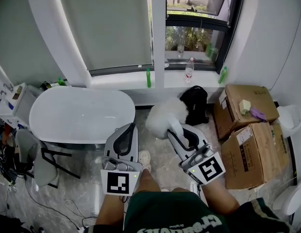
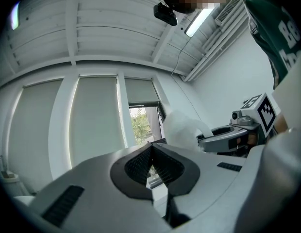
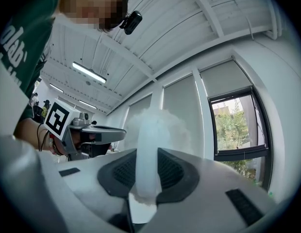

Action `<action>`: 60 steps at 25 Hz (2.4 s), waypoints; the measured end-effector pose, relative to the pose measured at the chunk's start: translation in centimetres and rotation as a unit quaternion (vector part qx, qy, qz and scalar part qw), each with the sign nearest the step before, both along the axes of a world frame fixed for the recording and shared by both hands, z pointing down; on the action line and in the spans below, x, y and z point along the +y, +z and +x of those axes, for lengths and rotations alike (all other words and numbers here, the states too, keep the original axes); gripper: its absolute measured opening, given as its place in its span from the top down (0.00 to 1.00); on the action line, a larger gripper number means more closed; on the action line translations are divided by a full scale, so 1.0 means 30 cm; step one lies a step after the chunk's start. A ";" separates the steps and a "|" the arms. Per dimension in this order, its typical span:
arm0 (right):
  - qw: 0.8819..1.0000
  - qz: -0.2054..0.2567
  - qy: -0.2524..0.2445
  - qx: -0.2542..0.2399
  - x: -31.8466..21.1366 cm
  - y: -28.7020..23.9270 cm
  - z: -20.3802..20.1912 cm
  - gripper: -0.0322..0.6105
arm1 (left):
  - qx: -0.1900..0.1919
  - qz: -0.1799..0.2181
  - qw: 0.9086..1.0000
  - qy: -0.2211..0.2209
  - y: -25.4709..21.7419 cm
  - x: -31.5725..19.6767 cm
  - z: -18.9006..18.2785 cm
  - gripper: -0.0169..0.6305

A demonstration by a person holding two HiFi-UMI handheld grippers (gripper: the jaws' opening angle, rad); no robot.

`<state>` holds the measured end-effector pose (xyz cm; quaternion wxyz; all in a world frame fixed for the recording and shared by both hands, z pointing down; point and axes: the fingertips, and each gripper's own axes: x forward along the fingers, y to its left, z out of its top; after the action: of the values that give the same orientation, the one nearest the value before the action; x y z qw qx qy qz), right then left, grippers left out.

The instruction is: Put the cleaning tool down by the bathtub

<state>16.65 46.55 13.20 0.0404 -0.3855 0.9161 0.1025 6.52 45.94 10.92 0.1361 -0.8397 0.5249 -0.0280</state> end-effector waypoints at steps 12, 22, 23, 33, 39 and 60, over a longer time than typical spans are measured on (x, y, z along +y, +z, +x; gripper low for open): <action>1.000 0.005 0.023 0.000 -0.336 0.038 -0.031 0.81 | -0.025 0.031 0.998 0.038 0.018 -0.348 -0.010 0.96; 0.999 -0.006 0.047 0.009 -0.729 0.032 -0.127 0.81 | -0.009 0.039 0.997 0.059 -0.035 -0.778 -0.094 0.96; 0.999 -0.005 0.049 0.010 -0.760 0.027 -0.134 0.81 | -0.006 0.038 0.997 0.061 -0.040 -0.814 -0.100 0.96; 0.998 -0.020 0.064 0.023 -0.964 0.029 -0.171 0.81 | 0.010 0.027 0.997 0.076 -0.036 -1.037 -0.140 0.96; 0.997 -0.032 0.064 0.028 -1.011 0.051 -0.183 0.81 | 0.008 0.012 0.997 0.074 -0.010 -1.093 -0.155 0.96; 0.994 -0.068 0.067 0.046 -1.270 0.087 -0.235 0.81 | -0.001 0.003 0.997 0.080 0.005 -1.359 -0.193 0.96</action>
<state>9.60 8.46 15.80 -0.0352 -0.4426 0.8940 0.0600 0.72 5.16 11.08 0.1409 -0.8786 0.4559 -0.0166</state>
